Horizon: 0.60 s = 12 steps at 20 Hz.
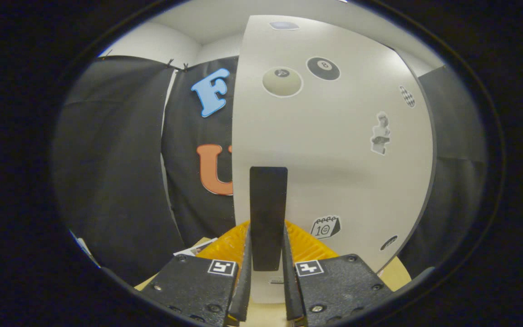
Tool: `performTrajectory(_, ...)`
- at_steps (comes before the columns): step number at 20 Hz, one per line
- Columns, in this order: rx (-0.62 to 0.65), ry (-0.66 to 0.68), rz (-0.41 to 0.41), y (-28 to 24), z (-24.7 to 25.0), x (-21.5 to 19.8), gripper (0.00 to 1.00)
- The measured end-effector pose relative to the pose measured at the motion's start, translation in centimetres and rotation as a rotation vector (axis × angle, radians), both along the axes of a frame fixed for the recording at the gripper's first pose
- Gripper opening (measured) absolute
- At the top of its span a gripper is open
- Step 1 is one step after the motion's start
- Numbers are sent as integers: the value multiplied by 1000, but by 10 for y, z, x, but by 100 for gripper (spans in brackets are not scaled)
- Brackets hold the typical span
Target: Open the shoe cabinet door, grab the shoes and put them into the shoe cabinet, then close the shoe cabinet door.
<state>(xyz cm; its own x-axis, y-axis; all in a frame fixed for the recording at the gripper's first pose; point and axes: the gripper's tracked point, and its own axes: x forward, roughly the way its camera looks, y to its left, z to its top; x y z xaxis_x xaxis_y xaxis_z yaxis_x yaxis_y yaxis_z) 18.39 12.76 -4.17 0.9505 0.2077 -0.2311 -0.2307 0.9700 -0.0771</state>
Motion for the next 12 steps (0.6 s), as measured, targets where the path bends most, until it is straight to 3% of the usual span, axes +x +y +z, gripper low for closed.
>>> performTrajectory(12, 34, 22, 111, -44, 14, -87, 32)
